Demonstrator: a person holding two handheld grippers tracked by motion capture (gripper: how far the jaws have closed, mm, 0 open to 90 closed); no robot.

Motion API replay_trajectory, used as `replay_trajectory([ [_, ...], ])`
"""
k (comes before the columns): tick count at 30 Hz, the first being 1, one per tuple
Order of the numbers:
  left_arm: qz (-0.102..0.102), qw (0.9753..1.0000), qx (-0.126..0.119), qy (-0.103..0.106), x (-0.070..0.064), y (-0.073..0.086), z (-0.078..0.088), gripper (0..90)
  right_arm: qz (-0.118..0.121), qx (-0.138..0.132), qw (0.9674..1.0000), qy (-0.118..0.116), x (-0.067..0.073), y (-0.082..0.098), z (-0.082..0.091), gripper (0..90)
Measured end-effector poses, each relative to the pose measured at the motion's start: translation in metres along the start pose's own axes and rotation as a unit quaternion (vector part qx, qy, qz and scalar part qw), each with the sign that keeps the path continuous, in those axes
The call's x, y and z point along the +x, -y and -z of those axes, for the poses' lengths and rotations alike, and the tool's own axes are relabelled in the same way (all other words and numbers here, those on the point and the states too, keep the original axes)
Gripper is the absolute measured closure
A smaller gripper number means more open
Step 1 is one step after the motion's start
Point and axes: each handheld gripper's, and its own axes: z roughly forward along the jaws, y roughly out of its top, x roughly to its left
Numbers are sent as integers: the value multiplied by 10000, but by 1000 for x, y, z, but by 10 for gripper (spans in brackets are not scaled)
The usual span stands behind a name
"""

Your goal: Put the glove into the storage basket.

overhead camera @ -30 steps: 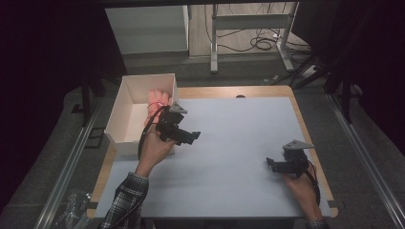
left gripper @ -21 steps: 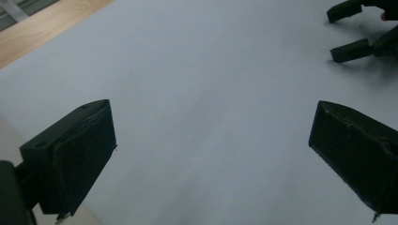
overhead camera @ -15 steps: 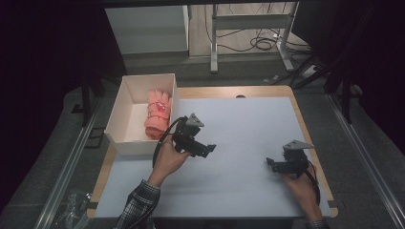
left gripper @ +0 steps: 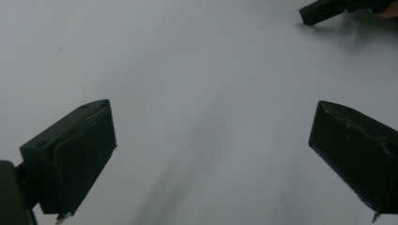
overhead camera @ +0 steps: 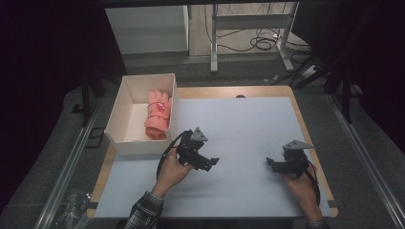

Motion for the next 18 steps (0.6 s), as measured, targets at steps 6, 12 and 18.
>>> replay_trajectory([
  [6,23,10000,-32,46,-1,20,-4,14,3,0,10000,1,0,0,0,156],
  [12,81,10000,-7,20,-1,37,-7,14,0,-1,10000,2,0,0,0,156],
  [18,148,9999,70,-44,1,56,-11,14,2,-2,10000,1,0,0,0,156],
])
